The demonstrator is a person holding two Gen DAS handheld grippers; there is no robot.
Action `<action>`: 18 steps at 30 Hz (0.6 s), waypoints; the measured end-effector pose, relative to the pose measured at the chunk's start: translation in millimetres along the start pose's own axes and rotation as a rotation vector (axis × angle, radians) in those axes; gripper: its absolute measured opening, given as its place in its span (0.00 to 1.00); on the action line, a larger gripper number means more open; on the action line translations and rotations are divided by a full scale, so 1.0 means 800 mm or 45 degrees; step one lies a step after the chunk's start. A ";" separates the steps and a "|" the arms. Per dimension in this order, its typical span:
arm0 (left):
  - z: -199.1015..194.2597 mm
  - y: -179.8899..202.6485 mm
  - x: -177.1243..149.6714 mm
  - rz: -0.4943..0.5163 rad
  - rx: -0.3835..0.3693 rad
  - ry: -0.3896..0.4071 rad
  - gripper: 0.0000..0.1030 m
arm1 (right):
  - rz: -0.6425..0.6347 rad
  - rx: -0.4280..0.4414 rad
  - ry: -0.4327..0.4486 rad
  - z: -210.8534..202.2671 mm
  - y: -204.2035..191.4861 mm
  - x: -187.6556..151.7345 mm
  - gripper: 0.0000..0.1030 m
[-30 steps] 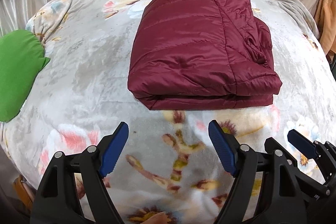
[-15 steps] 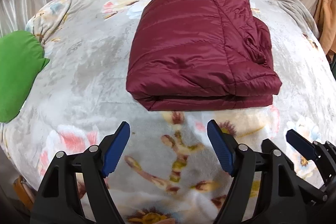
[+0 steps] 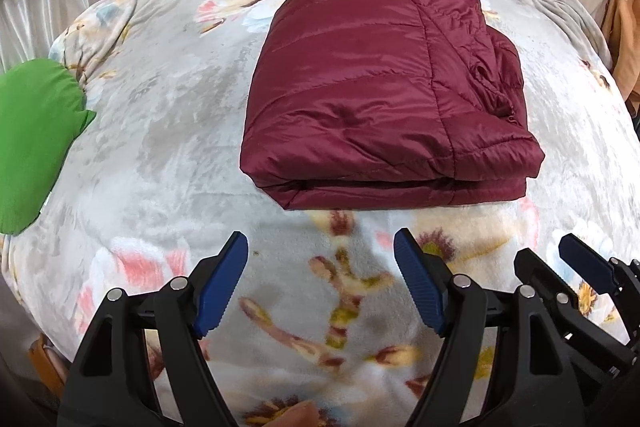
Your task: Fold large clothes
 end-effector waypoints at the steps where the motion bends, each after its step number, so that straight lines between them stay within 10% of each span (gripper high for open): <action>1: 0.000 0.001 0.000 0.000 -0.001 -0.002 0.71 | 0.000 0.003 -0.003 0.000 0.000 0.000 0.41; 18: 0.015 -0.002 -0.005 -0.042 0.001 -0.055 0.68 | 0.014 0.001 -0.044 0.014 -0.006 -0.001 0.41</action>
Point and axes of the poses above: each gripper's, at about its wrist camera, not at the fingertips, and z roughly the way its jaws point, y to its right, x to its top, the point moved 2 cm from there along z, roughly the way its jaws point, and after that the axes turned 5 degrees about -y, right-handed, at the moved point
